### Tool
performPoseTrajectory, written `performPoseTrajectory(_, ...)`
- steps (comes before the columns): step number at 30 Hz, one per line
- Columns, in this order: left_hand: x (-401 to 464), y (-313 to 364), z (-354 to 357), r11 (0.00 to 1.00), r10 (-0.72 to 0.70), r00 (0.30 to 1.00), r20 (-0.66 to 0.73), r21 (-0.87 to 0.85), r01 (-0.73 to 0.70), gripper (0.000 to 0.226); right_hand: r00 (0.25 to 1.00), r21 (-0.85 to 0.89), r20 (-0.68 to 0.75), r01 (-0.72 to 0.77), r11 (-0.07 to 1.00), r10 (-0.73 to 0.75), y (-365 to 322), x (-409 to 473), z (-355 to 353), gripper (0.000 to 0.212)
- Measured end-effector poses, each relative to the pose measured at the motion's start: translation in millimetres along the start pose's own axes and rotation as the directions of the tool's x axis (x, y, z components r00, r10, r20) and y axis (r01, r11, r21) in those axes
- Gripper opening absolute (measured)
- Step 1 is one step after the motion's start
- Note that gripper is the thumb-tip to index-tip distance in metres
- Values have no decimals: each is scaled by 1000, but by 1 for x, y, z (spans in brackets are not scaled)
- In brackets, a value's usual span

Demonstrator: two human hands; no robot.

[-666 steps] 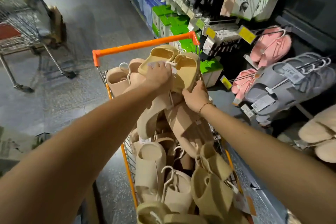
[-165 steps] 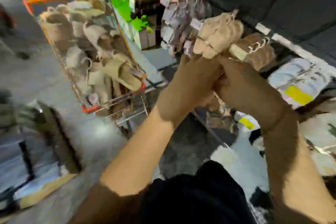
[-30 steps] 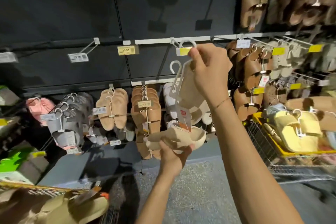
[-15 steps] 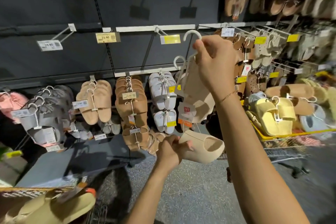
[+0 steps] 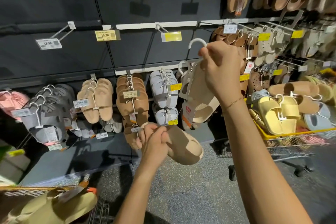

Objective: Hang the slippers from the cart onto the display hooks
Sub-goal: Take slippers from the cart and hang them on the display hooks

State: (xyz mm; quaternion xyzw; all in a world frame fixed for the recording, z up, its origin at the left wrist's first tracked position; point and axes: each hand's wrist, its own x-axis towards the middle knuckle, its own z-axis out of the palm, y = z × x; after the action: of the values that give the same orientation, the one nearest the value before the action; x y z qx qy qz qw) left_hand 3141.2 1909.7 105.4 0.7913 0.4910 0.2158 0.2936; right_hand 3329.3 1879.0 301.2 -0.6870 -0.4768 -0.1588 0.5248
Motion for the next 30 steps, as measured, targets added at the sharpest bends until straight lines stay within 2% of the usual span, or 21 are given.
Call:
performPoseTrajectory(2, 3, -1, -2, 996, -75, 997, -6, -47, 75, 12, 1000, 37, 15, -3, 999, 3, -1, -2, 3, 20)
performPoseTrajectory(5, 4, -3, 1, 967, -232, 965, 121, -80, 243, 40, 1000, 69, 25, 5, 998, -6, -6, -7, 9, 19)
performPoseTrajectory(8, 1, -5, 5, 948, -272, 949, 158, -122, 293, 57, 999, 56, 50, -1, 998, -1, -6, -10, 17, 20)
performPoseTrajectory(12, 8, -16, 13, 953, -278, 933, 226, -59, 299, 79, 996, 13, 84, -16, 1000, 15, -8, -19, 29, 18)
performPoseTrajectory(16, 9, -19, 16, 961, -265, 928, 261, -12, 278, 64, 997, 36, 78, -11, 999, 8, -10, -23, 29, 18)
performPoseTrajectory(19, 10, -20, 20, 938, -246, 910, 334, -153, 310, 71, 997, 47, 75, 2, 999, -6, -6, -23, 27, 22)
performPoseTrajectory(21, 10, -20, 23, 942, -201, 910, 363, -184, 281, 63, 997, 60, 71, 17, 998, -21, -3, -25, 23, 22)
performPoseTrajectory(23, 6, -17, 24, 963, -171, 902, 398, -127, 238, 55, 998, 83, 65, 14, 996, -19, 0, -25, 19, 23)
performPoseTrajectory(26, -1, -16, 30, 977, -202, 901, 384, 12, 214, 60, 998, 103, 55, 0, 995, -5, 0, -26, 14, 25)
performPoseTrajectory(27, -5, -15, 33, 976, -203, 900, 386, 10, 216, 60, 998, 131, 59, -11, 991, 3, 0, -28, 12, 25)
performPoseTrajectory(30, -12, -21, 42, 982, -184, 903, 389, 22, 190, 75, 996, 189, 83, -54, 981, 39, -1, -33, 11, 25)
